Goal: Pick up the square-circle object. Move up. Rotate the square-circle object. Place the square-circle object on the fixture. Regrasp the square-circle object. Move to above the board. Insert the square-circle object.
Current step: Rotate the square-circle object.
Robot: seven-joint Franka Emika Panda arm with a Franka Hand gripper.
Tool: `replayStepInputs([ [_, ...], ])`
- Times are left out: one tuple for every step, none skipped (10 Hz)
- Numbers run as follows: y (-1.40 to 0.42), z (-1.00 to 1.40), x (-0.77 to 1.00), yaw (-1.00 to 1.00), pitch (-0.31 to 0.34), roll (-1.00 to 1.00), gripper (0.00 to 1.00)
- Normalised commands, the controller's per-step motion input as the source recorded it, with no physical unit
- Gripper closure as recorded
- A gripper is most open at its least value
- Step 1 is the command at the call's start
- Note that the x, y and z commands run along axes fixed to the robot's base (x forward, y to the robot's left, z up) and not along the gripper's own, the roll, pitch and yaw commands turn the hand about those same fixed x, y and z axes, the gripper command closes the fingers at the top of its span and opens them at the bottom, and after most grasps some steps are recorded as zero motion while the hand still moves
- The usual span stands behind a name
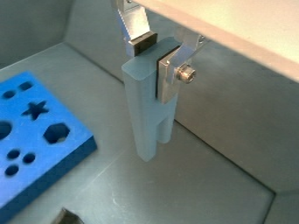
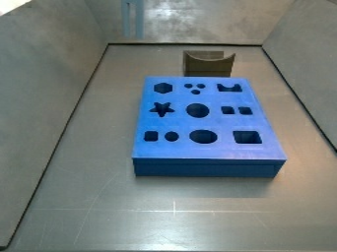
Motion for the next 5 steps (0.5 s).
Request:
replayStepInputs([
  [0.01, 0.0, 0.0, -1.0, 0.004, 0.0, 1.0],
  [0.01, 0.0, 0.0, -1.0, 0.004, 0.0, 1.0],
  [0.01, 0.0, 0.0, -1.0, 0.004, 0.0, 1.0],
  [0.01, 0.0, 0.0, -1.0, 0.005, 0.0, 1.0],
  [0.01, 0.0, 0.0, -1.0, 0.005, 0.0, 1.0],
])
